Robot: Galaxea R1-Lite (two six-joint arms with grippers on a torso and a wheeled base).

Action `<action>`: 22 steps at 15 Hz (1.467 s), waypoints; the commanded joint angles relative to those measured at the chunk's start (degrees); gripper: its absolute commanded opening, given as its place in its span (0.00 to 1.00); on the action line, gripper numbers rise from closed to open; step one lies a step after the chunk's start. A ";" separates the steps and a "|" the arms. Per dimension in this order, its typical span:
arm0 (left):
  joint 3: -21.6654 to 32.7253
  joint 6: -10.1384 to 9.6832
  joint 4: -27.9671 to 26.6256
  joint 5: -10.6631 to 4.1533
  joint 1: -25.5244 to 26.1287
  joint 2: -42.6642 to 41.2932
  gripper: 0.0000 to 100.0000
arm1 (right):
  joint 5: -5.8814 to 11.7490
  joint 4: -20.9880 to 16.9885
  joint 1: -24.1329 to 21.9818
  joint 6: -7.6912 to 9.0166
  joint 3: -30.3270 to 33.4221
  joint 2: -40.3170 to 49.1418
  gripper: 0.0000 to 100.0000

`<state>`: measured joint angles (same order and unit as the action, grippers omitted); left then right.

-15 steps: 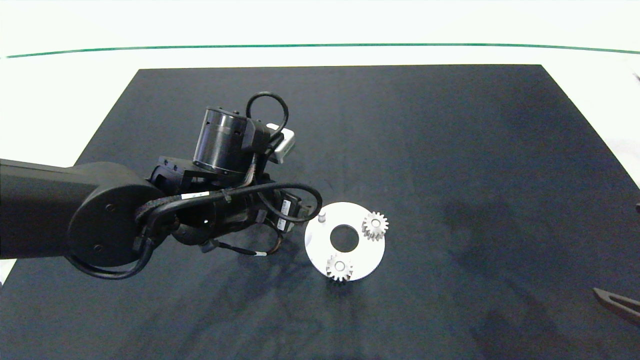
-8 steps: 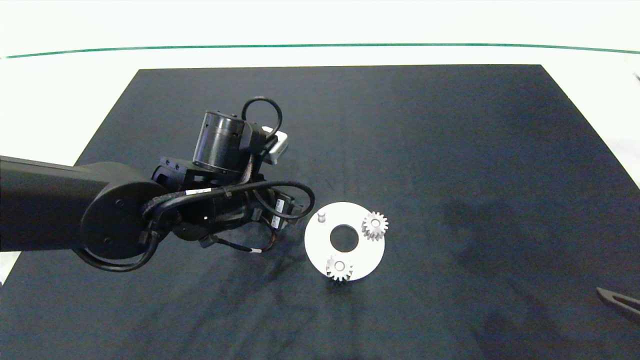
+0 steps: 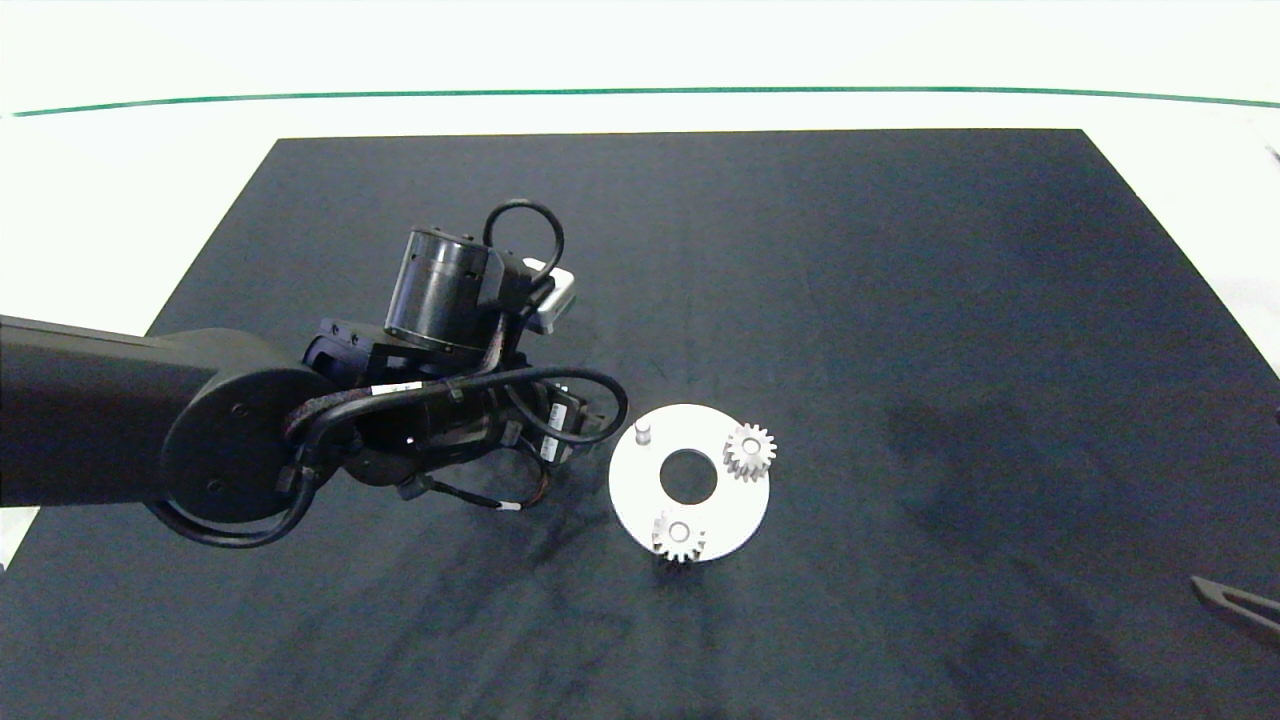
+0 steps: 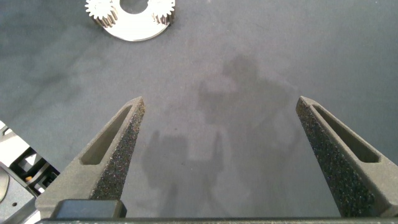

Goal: Install three planetary gears onto the carrier pins

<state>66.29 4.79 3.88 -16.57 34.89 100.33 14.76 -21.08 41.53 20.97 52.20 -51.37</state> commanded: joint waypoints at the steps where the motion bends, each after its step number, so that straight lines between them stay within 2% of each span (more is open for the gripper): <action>1: 0.06 0.04 0.08 -0.13 -0.08 0.04 1.00 | 0.09 -0.10 0.04 0.13 0.01 -0.13 1.00; 14: 0.42 1.45 0.17 -0.13 0.00 1.27 1.00 | 0.09 -0.10 0.04 0.13 -0.08 0.13 1.00; 22: 0.94 1.54 0.25 -0.13 0.18 2.15 1.00 | 0.09 -0.10 0.04 0.13 -0.08 0.22 1.00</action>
<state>67.15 6.36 4.10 -16.57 35.02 102.28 14.76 -21.05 41.56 20.94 52.14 -51.18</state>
